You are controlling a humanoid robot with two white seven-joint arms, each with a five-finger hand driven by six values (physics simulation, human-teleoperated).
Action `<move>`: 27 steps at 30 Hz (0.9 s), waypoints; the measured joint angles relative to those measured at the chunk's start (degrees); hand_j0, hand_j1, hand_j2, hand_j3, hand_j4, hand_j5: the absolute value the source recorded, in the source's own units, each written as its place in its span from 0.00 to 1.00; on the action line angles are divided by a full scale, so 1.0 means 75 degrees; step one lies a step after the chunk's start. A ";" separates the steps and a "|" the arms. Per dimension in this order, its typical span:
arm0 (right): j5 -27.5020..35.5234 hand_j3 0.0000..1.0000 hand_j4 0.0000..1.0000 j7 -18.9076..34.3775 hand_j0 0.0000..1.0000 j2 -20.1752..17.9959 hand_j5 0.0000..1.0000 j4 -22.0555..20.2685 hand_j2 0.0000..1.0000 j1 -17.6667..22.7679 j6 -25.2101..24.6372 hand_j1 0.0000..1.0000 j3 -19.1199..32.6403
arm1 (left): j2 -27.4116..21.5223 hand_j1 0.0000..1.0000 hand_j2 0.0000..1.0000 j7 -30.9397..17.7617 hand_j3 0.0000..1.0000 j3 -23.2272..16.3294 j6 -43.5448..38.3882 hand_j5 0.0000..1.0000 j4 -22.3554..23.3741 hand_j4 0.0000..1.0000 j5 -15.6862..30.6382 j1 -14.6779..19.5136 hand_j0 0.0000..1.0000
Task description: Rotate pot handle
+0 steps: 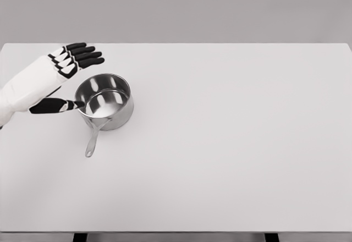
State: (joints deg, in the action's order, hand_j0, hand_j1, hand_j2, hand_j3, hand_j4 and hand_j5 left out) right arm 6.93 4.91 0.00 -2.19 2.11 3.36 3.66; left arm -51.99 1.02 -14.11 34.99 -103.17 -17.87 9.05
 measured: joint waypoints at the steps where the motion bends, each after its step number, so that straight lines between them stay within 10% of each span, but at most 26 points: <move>1: -0.0003 1.00 1.00 -0.0004 1.00 0.0000 1.00 0.0000 1.00 0.0000 0.0001 1.00 -0.0006 | 0.0001 1.00 1.00 0.0000 1.00 -0.0039 0.0000 1.00 0.0000 1.00 -0.0002 0.0000 1.00; 27: 0.0001 1.00 1.00 0.0000 1.00 0.0000 1.00 0.0000 1.00 0.0012 -0.0001 1.00 -0.0008 | 0.0114 1.00 1.00 0.0000 1.00 -0.2080 0.0000 1.00 0.0000 1.00 -0.0363 0.1113 1.00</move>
State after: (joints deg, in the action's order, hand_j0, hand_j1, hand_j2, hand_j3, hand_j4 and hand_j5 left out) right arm 6.94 4.91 0.00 -2.19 2.20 3.35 3.60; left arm -51.14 1.02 -29.72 34.99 -103.17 -20.59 17.40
